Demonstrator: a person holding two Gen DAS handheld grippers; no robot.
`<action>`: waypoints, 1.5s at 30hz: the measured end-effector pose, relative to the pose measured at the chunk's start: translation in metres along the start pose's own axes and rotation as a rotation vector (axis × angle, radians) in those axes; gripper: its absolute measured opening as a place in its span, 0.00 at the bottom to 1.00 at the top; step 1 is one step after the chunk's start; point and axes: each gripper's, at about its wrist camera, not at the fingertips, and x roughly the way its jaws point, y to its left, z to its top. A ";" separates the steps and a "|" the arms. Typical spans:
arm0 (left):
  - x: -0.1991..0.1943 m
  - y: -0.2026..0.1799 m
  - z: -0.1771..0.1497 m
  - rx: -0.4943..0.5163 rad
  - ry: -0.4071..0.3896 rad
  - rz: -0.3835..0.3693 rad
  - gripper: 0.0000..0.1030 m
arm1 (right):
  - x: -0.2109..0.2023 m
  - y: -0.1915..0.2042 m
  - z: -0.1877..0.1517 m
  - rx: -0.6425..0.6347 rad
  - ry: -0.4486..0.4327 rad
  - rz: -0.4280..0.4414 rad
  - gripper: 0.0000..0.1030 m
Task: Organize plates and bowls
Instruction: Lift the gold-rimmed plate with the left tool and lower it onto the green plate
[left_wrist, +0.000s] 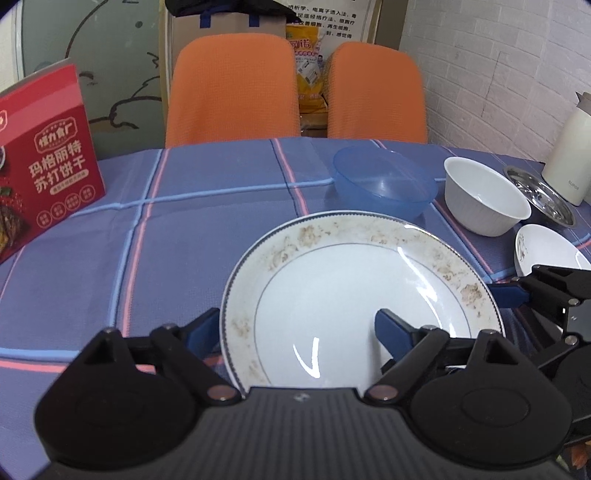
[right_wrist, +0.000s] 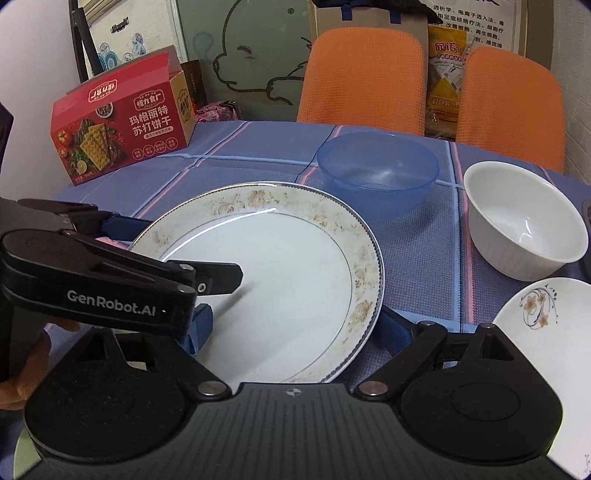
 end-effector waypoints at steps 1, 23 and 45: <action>0.000 0.000 -0.002 0.003 0.001 0.001 0.85 | 0.000 0.003 -0.002 -0.016 0.001 -0.016 0.79; -0.070 -0.019 0.006 -0.080 -0.056 -0.011 0.65 | -0.071 0.037 0.003 0.028 -0.104 -0.057 0.81; -0.134 -0.057 -0.122 -0.073 -0.036 -0.010 0.66 | -0.126 0.073 -0.117 0.124 -0.071 -0.004 0.81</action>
